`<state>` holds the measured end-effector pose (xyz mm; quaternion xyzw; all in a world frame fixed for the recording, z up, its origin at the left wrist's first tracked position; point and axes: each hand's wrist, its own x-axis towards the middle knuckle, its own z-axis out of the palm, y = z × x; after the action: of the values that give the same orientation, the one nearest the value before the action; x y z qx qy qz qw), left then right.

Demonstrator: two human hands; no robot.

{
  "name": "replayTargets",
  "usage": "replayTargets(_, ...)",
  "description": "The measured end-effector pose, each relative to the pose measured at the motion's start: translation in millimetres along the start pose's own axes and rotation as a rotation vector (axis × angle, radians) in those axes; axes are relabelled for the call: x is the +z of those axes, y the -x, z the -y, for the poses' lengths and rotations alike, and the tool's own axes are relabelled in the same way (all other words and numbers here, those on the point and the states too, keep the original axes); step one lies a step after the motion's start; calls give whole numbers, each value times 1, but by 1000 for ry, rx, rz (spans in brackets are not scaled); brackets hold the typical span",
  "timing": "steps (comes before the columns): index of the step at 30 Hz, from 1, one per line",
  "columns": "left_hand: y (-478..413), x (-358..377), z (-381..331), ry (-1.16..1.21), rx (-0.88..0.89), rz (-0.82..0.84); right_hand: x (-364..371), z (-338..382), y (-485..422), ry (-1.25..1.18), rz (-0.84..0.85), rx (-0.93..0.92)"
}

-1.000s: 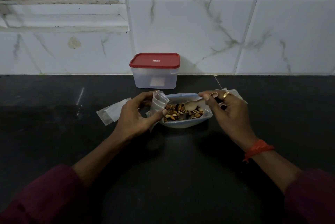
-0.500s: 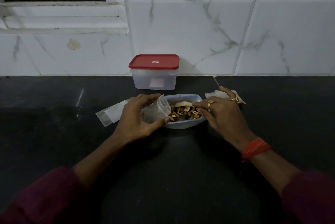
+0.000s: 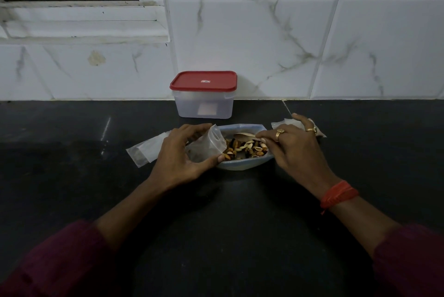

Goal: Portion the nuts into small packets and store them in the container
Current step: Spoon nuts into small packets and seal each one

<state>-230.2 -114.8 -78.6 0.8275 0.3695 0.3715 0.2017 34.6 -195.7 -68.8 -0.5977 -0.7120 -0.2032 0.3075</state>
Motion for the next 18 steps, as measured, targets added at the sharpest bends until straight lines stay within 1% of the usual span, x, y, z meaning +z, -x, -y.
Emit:
replayTargets(2, 0, 0, 0, -2, 3, 0, 2, 1, 0, -72, 18, 37)
replayTargets(6, 0, -1, -1, -2, 7, -4, 5, 4, -1, -112, 66, 41)
replayTargets(11, 1, -2, -6, 35, 3, 0, 2, 7, -1, -201, 37, 111)
replayTargets(15, 1, -2, -7, 49, -16, 7, 2, 11, 1, -235, 133, 136)
replayTargets(18, 1, -2, -8, 57, -23, 6, 1, 13, 0, -242, 132, 175)
